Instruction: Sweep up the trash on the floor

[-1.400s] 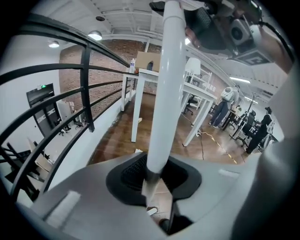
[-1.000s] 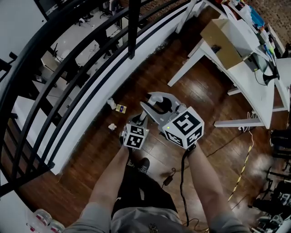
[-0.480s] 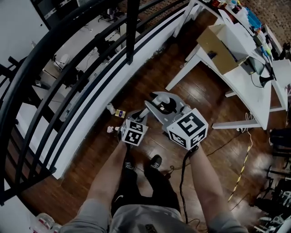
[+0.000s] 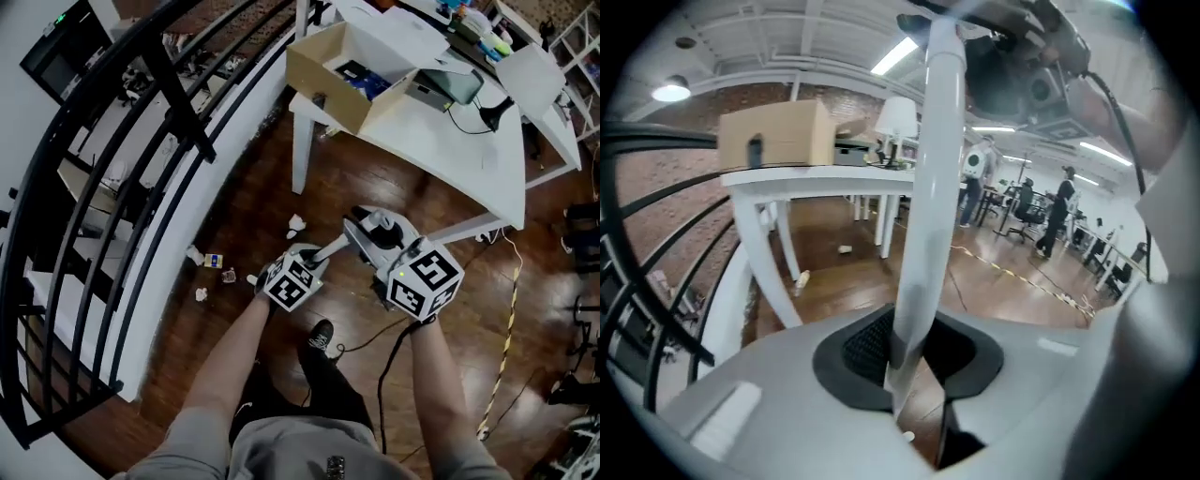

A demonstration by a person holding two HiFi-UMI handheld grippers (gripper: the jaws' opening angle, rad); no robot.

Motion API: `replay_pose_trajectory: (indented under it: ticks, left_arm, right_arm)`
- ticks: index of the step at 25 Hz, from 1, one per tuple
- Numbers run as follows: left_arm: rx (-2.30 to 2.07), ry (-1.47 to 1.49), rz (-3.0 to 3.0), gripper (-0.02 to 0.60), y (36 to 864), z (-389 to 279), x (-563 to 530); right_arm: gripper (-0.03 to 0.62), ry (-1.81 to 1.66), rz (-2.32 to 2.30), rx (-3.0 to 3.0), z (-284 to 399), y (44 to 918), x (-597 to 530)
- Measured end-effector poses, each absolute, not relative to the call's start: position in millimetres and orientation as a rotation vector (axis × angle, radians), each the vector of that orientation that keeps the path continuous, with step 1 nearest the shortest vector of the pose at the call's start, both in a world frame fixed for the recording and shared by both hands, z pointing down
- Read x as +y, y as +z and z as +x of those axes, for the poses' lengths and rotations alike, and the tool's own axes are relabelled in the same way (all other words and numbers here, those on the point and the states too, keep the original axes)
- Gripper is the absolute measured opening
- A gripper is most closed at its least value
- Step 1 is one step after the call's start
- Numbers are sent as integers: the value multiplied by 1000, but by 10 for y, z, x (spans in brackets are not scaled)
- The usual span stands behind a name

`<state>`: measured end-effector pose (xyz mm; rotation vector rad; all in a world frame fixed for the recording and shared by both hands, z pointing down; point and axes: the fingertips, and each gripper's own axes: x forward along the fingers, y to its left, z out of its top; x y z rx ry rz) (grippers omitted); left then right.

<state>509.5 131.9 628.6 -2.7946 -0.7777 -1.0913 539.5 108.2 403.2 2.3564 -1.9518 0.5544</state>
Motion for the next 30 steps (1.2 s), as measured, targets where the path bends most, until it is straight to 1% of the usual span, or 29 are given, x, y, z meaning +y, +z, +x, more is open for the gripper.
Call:
replay_pose_trajectory:
  ticks: [6, 11, 17, 23, 27, 30]
  left_arm:
    - [-1157, -1060, -2545, 71, 6295, 5655, 2510]
    - [-1293, -986, -2412, 75, 6325, 6086, 2935]
    - [-1389, -892, -2330, 80, 6393, 6608, 2966]
    - [-1476, -844, -2301, 84, 6576, 7016, 2761]
    - [-1488, -888, -2274, 84, 6794, 7147, 2427]
    - [-1488, -912, -2289, 83, 6823, 7125, 2160]
  right_arm:
    - [81, 551, 2572, -1780, 5991, 3981, 2355]
    - [80, 518, 2657, -1640, 6260, 3970, 2836]
    - [78, 486, 2736, -1507, 6632, 4031, 2858]
    - [78, 528, 2824, -1354, 6991, 4220, 2621]
    - [77, 596, 2774, -1384, 7120, 4430, 2203]
    - [77, 631, 2756, -1434, 7165, 4476, 1939]
